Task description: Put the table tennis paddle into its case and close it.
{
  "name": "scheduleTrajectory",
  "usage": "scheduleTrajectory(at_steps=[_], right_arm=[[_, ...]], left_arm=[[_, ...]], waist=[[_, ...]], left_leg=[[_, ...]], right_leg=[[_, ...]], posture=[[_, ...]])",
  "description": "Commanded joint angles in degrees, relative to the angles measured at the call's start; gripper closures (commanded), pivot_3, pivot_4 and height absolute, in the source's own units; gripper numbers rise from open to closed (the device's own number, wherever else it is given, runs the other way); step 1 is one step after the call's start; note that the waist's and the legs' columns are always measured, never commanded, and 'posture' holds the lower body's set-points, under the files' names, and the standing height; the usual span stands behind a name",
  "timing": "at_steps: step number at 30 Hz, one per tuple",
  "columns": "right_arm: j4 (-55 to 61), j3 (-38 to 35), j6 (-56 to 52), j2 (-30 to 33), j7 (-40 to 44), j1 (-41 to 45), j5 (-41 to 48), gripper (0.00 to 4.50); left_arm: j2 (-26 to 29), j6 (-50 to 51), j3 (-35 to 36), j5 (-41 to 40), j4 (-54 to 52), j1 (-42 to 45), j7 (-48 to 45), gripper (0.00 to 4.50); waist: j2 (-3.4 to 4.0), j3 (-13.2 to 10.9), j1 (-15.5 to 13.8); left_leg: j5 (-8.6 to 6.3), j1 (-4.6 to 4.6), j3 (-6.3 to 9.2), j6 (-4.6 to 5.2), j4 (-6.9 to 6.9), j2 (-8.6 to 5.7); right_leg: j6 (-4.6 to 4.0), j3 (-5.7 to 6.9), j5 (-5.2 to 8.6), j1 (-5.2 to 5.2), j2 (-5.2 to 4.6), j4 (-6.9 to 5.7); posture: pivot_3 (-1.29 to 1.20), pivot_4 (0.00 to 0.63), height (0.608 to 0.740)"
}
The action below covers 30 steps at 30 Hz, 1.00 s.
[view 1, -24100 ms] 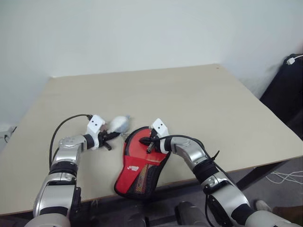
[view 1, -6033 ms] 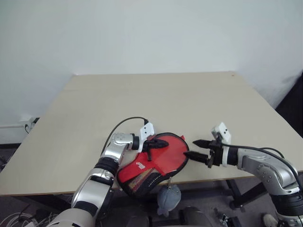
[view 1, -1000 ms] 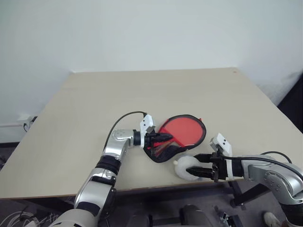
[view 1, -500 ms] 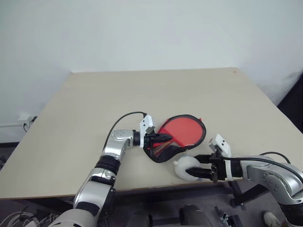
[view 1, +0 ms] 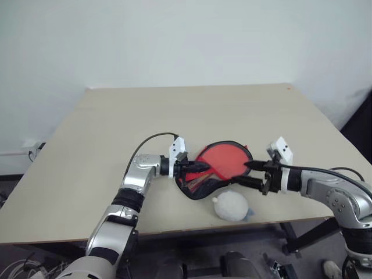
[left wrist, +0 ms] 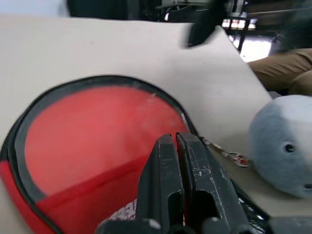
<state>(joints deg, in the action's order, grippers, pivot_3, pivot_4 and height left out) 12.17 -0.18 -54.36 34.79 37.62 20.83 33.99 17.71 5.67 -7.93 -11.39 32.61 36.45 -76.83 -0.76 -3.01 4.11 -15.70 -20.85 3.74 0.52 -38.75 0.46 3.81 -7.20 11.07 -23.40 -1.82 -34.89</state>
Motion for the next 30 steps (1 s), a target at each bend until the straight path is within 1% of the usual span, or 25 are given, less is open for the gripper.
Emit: scheduleTrajectory(at_steps=[1,2,4,5,10,13,15,17,19,26,27,28,30], right_arm=[[-8.00,1.37,5.59,-2.49,-1.60,4.39,-4.85,0.04],[-9.88,1.94,7.12,-3.49,-1.47,5.47,-5.87,0.04],[-14.16,2.97,9.19,-5.66,-1.65,7.70,-7.72,0.40],[-16.28,3.44,10.30,-6.74,-1.65,8.65,-8.63,0.50],[-26.12,5.08,15.25,-11.35,-1.03,12.42,-12.04,1.91],[-30.82,5.32,17.82,-13.18,-0.58,14.14,-13.80,2.84],[-33.97,5.55,19.28,-14.39,-0.43,15.21,-14.88,3.36],[-36.89,5.73,20.53,-15.35,-0.25,15.99,-15.89,3.97],[-39.39,6.05,21.71,-16.33,-0.16,16.37,-16.94,4.43],[-43.62,5.72,23.83,-18.33,0.05,16.83,-19.09,4.47],[-43.92,5.60,23.99,-18.51,0.07,16.91,-19.28,4.50],[-44.13,5.51,24.09,-18.67,0.08,16.99,-19.40,4.50],[-44.50,5.42,24.26,-18.86,0.08,17.15,-19.57,4.50]], left_arm=[[0.75,2.40,-1.05,-2.06,-6.49,0.39,-2.61,4.50],[0.94,3.04,-1.20,-2.24,-7.34,0.37,-2.92,4.50],[1.29,4.16,-1.61,-2.46,-8.89,0.37,-3.58,4.50],[1.48,4.53,-2.01,-2.39,-9.68,0.30,-4.00,4.50],[2.71,5.83,-5.17,-1.97,-13.79,-0.67,-7.19,4.50],[3.01,6.87,-6.13,-2.54,-15.27,-0.62,-8.20,4.50],[2.82,7.02,-6.66,-2.69,-16.08,-0.33,-8.61,4.50],[2.63,7.12,-7.32,-2.79,-16.81,-0.20,-9.13,4.50],[2.33,6.39,-8.45,-2.38,-17.56,-0.25,-9.74,4.50],[1.06,3.41,-11.28,-0.83,-15.68,1.23,-10.85,4.50],[0.92,3.46,-11.60,-0.84,-15.36,1.49,-11.04,4.13],[0.85,3.92,-11.86,-1.22,-15.35,1.72,-11.58,4.06],[0.58,3.32,-12.24,-1.12,-15.08,2.08,-11.73,3.49]], waist=[[0.02,0.00,-0.01],[0.02,0.00,-0.01],[0.05,0.00,0.09],[0.09,0.00,0.09],[0.11,0.00,0.33],[0.14,0.00,0.28],[0.14,0.00,0.32],[0.14,0.00,0.33],[0.17,0.01,0.59],[0.19,0.02,1.64],[0.19,0.02,1.69],[0.19,0.02,1.74],[0.20,0.03,1.82]], left_leg=[[0.00,0.00,-0.02,0.00,0.01,-0.01],[0.00,0.00,-0.02,0.00,0.03,-0.01],[0.00,0.01,0.00,0.01,0.12,-0.01],[0.00,0.01,0.01,0.01,0.13,0.00],[0.00,0.01,0.03,0.01,0.15,0.00],[0.00,0.01,0.03,0.01,0.14,0.00],[0.00,0.01,0.04,0.01,0.13,0.00],[0.01,0.01,0.04,0.01,0.12,0.00],[0.01,0.03,0.04,0.01,0.12,0.00],[0.01,0.07,0.06,0.01,0.12,0.00],[0.01,0.09,0.07,0.01,0.12,0.00],[0.01,0.10,0.06,0.02,0.11,0.00],[0.01,0.12,0.06,0.02,0.10,0.00]], right_leg=[[0.00,-0.02,0.00,0.00,0.00,0.00],[0.01,-0.02,0.00,0.00,0.00,0.00],[0.02,-0.02,-0.01,-0.03,0.00,0.00],[0.02,-0.02,-0.01,-0.04,0.03,0.00],[0.02,-0.02,-0.01,-0.04,0.03,0.00],[0.02,-0.02,-0.01,-0.03,0.03,-0.01],[0.02,-0.02,-0.01,-0.03,0.03,-0.02],[0.01,-0.02,-0.02,-0.03,0.04,-0.02],[0.01,-0.02,-0.02,-0.02,0.04,-0.03],[0.02,-0.02,-0.02,0.03,0.04,-0.05],[0.02,-0.02,-0.02,0.06,0.04,-0.07],[0.02,-0.02,-0.02,0.07,0.04,-0.08],[0.02,-0.02,-0.02,0.08,0.04,-0.11]], posture=[[0.00,0.000,0.740],[0.00,0.000,0.740],[0.00,0.000,0.740],[0.00,0.000,0.740],[0.00,0.000,0.740],[0.00,0.000,0.740],[0.00,0.000,0.740],[0.00,0.000,0.740],[0.00,0.000,0.740],[0.00,0.000,0.740],[0.00,0.000,0.740],[0.00,0.000,0.740],[0.00,0.000,0.740]])
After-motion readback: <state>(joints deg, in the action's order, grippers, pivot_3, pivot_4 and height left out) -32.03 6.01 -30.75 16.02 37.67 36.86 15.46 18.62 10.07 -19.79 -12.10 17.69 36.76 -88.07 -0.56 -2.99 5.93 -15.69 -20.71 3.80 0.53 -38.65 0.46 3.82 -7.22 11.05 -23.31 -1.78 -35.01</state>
